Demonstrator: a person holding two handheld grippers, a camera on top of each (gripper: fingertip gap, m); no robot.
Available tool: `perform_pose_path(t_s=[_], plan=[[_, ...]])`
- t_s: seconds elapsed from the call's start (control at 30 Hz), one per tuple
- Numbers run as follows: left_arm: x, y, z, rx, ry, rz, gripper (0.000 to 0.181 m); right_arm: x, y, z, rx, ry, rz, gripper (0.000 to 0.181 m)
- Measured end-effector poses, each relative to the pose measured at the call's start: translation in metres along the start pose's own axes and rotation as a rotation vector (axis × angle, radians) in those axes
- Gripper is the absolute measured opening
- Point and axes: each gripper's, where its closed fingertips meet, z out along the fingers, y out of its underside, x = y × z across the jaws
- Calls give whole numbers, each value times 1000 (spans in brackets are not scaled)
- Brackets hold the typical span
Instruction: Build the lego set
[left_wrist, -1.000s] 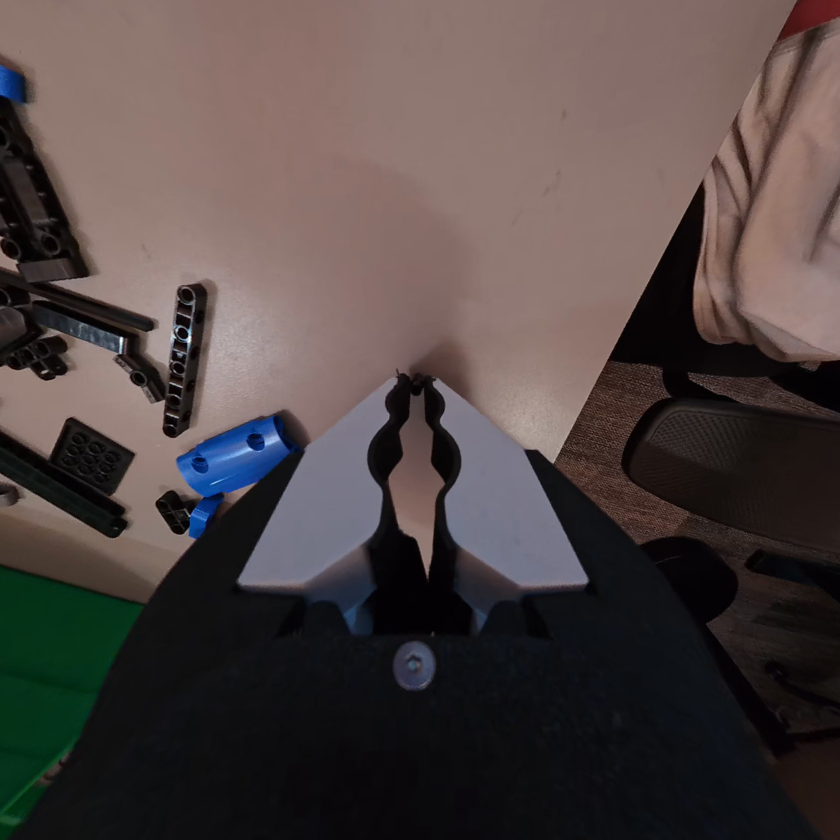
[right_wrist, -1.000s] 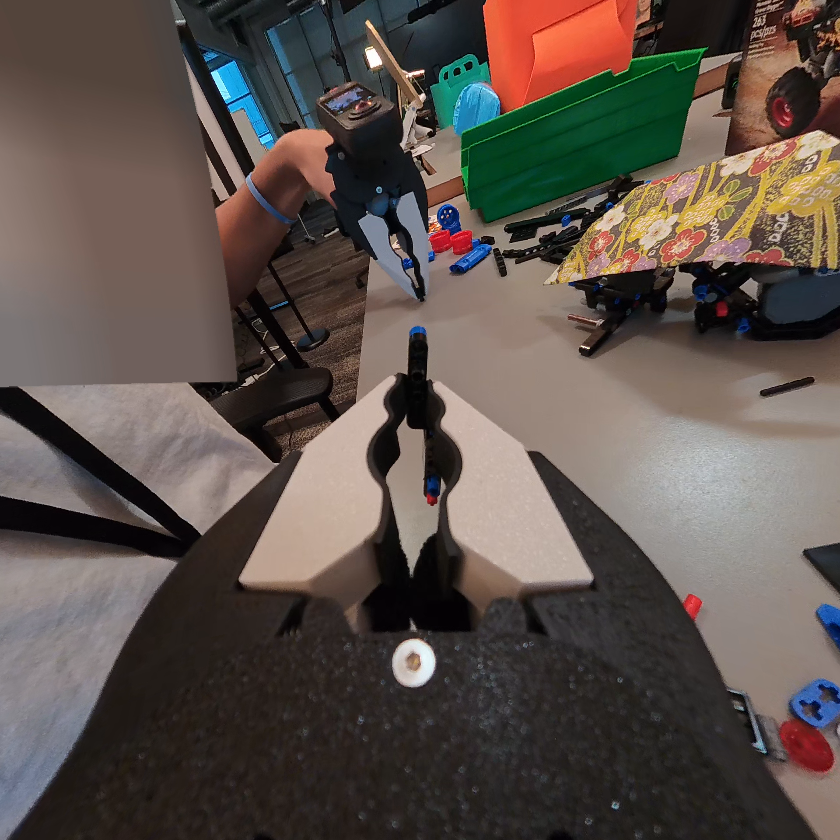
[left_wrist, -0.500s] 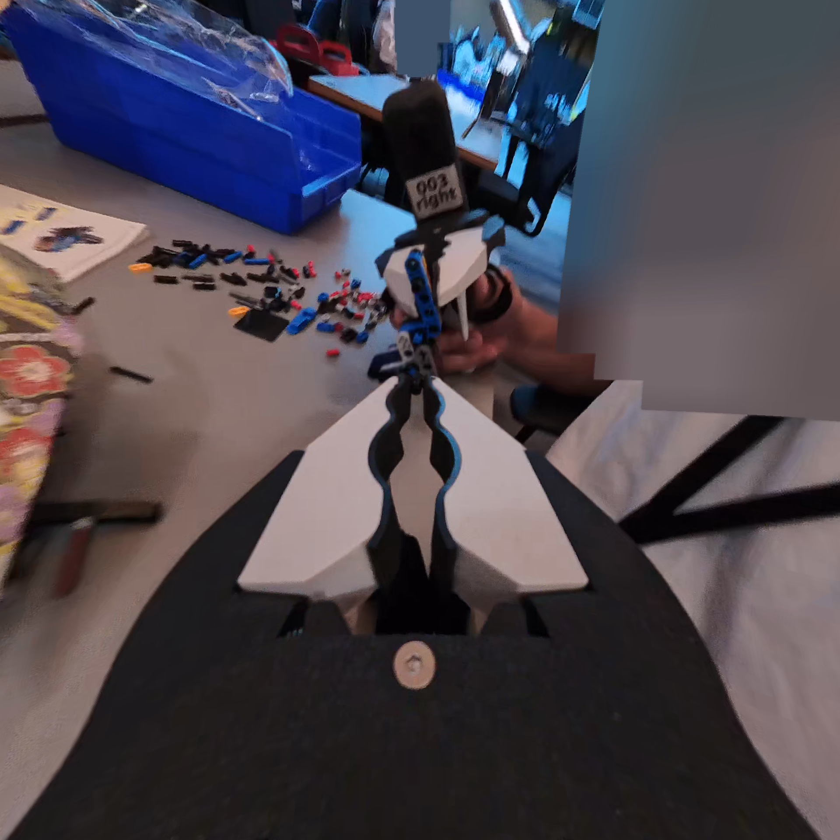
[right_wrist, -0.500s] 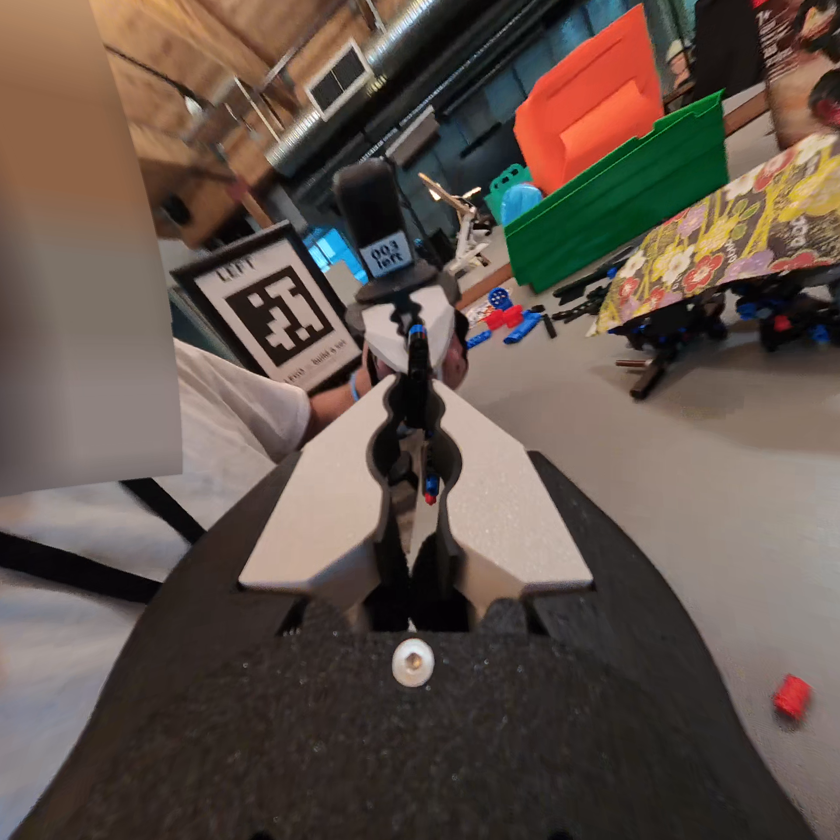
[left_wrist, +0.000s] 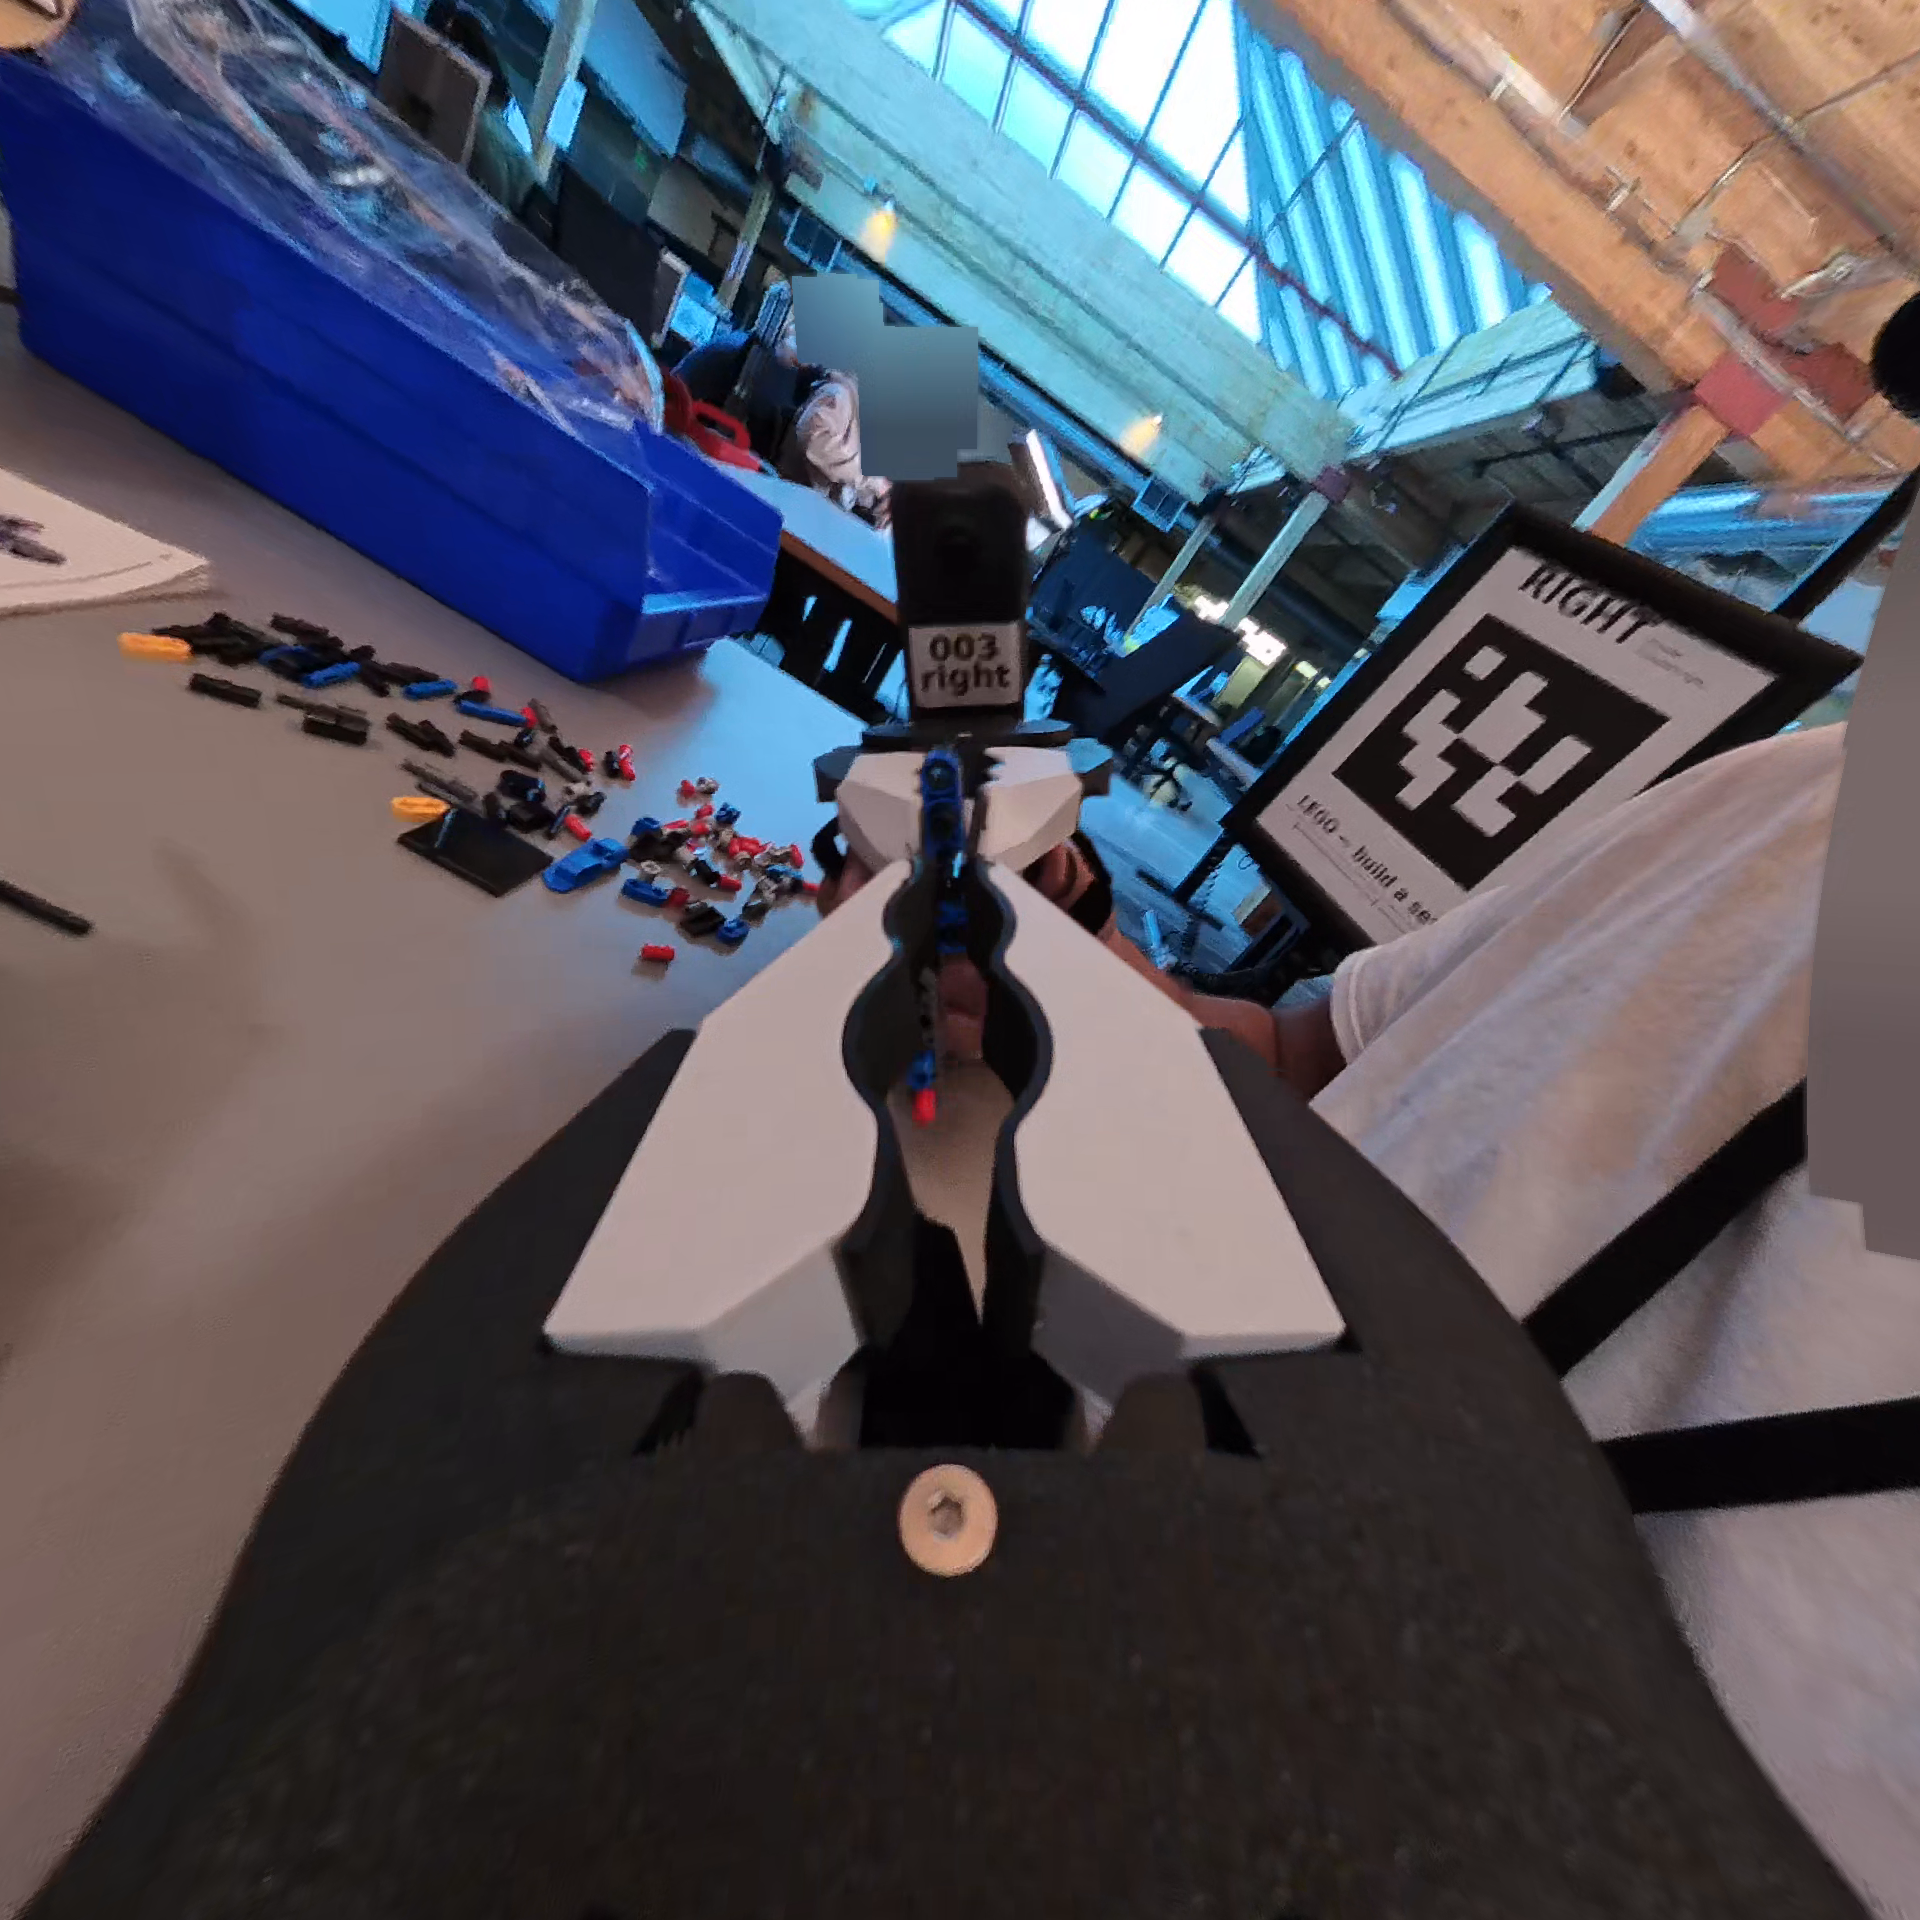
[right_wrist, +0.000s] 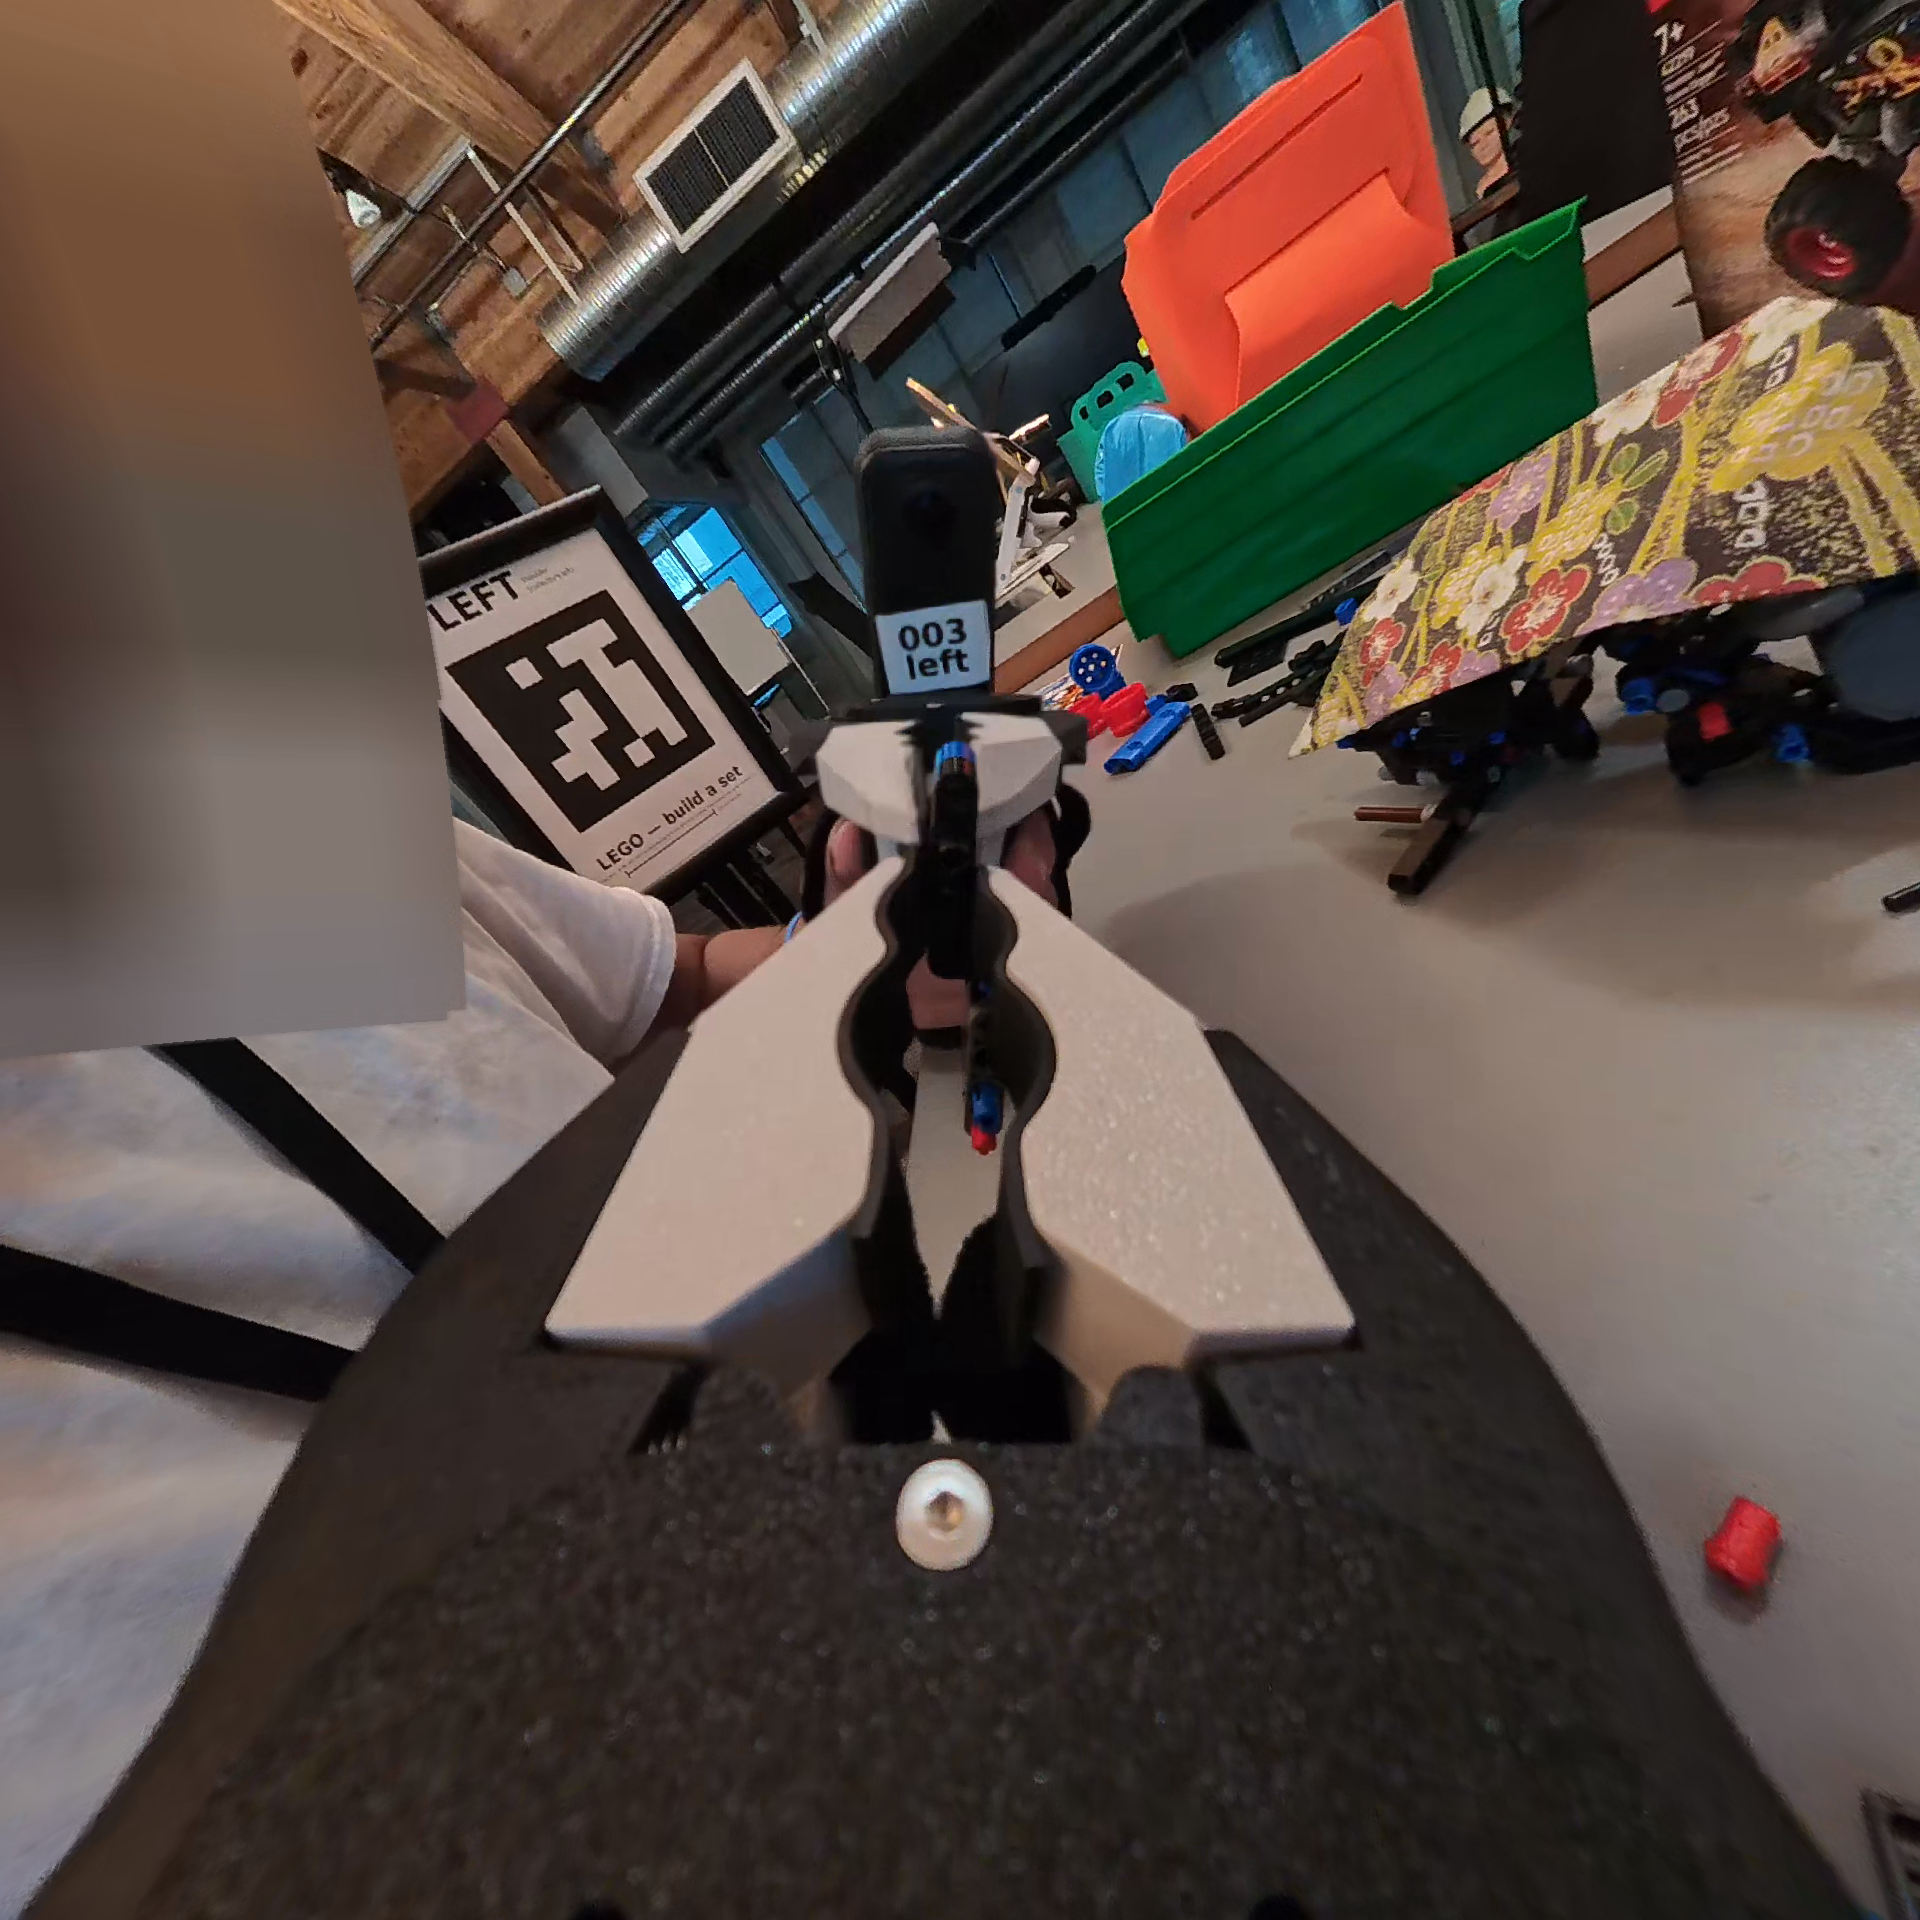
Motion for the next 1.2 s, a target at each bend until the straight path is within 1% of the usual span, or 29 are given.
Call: perform_pose_path(t_s=[0.03,0.1,0.37,0.57,0.73,0.8,0.93,1.1,1.2], plan=[[-3,1,1,-8,-33,18,2,0,0,0,0,1,-4,6],[2,-1,2,-8,-14,30,3,-1,-1,-1,5,-5,0,6],[1,0,1,-5,-27,24,3,-2,1,0,-7,-2,-18,6],[1,4,2,-38,-20,38,3,-2,3,-1,-20,2,-25,6],[2,10,1,-76,-37,116,1,-3,7,-1,-47,-17,5,6],[4,17,2,-138,-25,147,2,-5,11,-1,-76,-30,2,6],[7,25,-1,-229,6,146,2,-8,20,-1,-126,-48,-1,6],[9,38,-9,-407,14,171,1,-10,35,1,-221,-49,-31,6],[12,46,-15,-503,10,218,2,-13,45,5,-280,-60,-54,6]])
